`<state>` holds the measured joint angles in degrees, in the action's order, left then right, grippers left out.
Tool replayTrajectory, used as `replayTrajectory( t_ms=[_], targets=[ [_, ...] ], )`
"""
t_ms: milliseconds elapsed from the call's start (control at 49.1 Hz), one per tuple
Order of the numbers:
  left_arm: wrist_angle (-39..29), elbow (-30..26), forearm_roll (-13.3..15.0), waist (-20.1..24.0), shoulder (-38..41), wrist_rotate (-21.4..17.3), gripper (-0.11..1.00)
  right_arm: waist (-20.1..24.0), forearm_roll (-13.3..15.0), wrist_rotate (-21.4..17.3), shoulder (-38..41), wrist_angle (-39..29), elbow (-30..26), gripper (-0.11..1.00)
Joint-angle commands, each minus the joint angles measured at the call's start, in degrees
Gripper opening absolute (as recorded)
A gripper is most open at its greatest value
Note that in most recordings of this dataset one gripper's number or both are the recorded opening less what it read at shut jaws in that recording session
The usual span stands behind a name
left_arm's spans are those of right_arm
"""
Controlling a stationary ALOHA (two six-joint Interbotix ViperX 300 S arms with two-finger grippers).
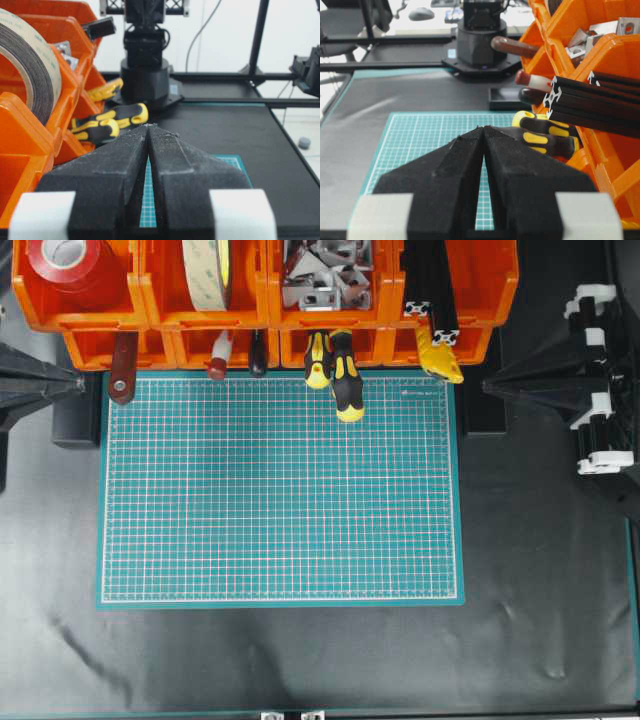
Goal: Pick screwdriver from container rack with right arm.
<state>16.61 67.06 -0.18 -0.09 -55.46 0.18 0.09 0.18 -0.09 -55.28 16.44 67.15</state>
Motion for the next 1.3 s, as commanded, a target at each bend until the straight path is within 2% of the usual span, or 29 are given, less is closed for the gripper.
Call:
replayTrajectory(
  t_ms=[0,81,143,244,428,570,672,835,896,978,1059,1243,1283],
  targets=[
    [0.44,-1.49,-1.76,-1.14,0.44,0.79,0.06,0.97,-0.44,-0.44,0.26,0.44,-1.67,0.02],
    [0.18,-1.85,-1.76,-1.93,0.35,1.14,0.07,2.2,-0.62,-1.05,0.7,-3.52,-3.69,0.02],
    [-0.53,-2.11,-1.76,-2.29,0.0,1.14,0.01,2.9,-0.62,-1.93,1.32,-9.4,-7.03,0.02],
    [-2.46,-2.55,-1.76,-2.46,-0.7,1.14,0.01,3.96,-0.62,-2.2,2.9,-18.02,-12.22,0.02],
    [-6.5,-2.99,-1.76,-2.46,-2.2,1.14,0.01,7.91,0.26,-2.2,8.61,-28.04,-22.32,0.02],
    [-7.56,-3.25,-1.76,-2.46,-2.99,1.14,0.01,11.34,2.99,-2.2,15.73,-34.1,-29.18,0.02],
    [-7.73,-3.52,-1.76,-2.46,-3.08,1.14,0.01,13.62,6.33,-2.29,21.18,-38.94,-34.37,0.02],
    [-7.73,-3.52,-1.76,-2.46,-2.99,1.14,0.01,17.49,16.0,-2.99,28.83,-49.39,-43.07,0.02],
    [-7.73,-3.52,-1.76,-2.46,-2.99,1.14,0.01,18.9,20.21,-4.48,31.11,-53.44,-45.35,0.02],
    [-7.73,-3.52,-1.85,-2.55,-2.99,1.14,0.01,21.18,27.16,-8.53,34.28,-58.45,-47.81,0.02],
    [-7.82,-3.52,-1.76,-2.46,-2.99,1.23,0.01,24.35,36.21,-14.33,37.53,-63.98,-49.22,0.02],
    [-7.91,-3.52,-1.76,-2.55,-3.08,1.23,0.01,33.49,58.97,-29.18,43.33,-79.89,-49.22,0.02],
    [-7.91,-3.52,-1.76,-2.64,-3.08,1.23,0.01,34.98,61.96,-31.99,44.21,-82.62,-48.43,0.02]
  ],
)
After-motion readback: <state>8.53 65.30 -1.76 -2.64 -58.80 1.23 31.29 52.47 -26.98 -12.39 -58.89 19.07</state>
